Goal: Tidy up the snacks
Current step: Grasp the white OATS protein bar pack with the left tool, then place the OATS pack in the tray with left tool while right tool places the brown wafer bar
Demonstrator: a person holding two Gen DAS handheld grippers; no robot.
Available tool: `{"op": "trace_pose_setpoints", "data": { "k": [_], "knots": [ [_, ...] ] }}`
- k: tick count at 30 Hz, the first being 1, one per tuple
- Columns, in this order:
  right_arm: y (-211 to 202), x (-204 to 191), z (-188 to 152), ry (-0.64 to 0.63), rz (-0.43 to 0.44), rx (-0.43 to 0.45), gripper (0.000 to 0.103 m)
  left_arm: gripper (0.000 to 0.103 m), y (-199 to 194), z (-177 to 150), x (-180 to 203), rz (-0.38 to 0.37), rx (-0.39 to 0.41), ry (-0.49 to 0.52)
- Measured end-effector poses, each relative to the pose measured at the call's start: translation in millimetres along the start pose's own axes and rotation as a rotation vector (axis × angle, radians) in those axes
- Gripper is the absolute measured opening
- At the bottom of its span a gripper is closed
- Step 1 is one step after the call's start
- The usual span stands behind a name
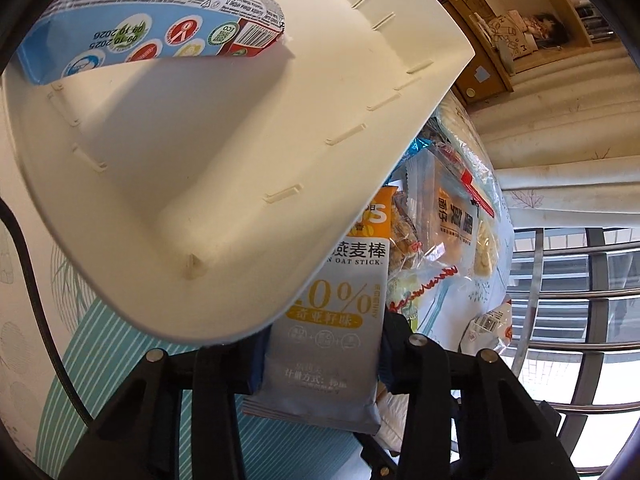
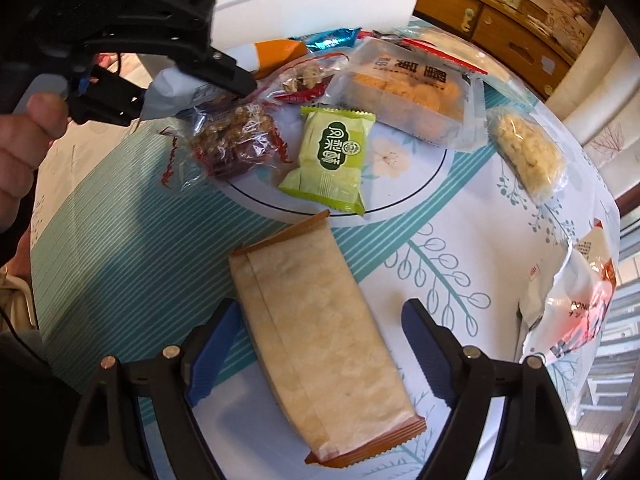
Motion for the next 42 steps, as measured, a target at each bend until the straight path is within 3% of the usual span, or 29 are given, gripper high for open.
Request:
{"op": "trace_pose_setpoints", "data": {
  "k": [1,2,17,29,39,40,41,42],
  "knots": [
    [-1,-1,2,0.012,-0.009,-0.004,0.068,0.041,-1,-1,0,0.003,-0.003,0.000],
    [-1,0,2,0.030,-0.020,-0.021,0.065,0.040,-1,-2,0,0.010,-0.012,0.005],
    [-4,-11,5,0.220,-0.065,-0.108,0.060,0.040,-40,-29,2,0.010,-0.080,0.090],
    [-40,-22,18,0.342,-0.105,-0.046,0.058,0.040,-101,-28,44,-0.072,-0.048,0.255],
    [-84,-23,41,0.441,-0.163,0.043,0.053,0.040,-153,-3,93,-0.218,-0.004,0.462],
    [-85,-23,43,0.457,-0.163,0.048,0.051,0.040,-156,0,96,-0.227,-0.003,0.469],
    [-88,-23,48,0.477,-0.165,0.055,0.042,0.040,-163,6,101,-0.244,0.004,0.485],
    [-90,-24,52,0.492,-0.156,0.058,0.026,0.040,-168,11,104,-0.255,0.010,0.497]
  ]
}}
Point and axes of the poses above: each gripper's, at about its wrist camera, not at the fingertips, and y roughly the way its jaws point, x to its right, z to its top, the point moved 7 cm from there along y, roughly the way its jaws point, and after that the axes turned 11 degrees about x, right-handed, at the moved point
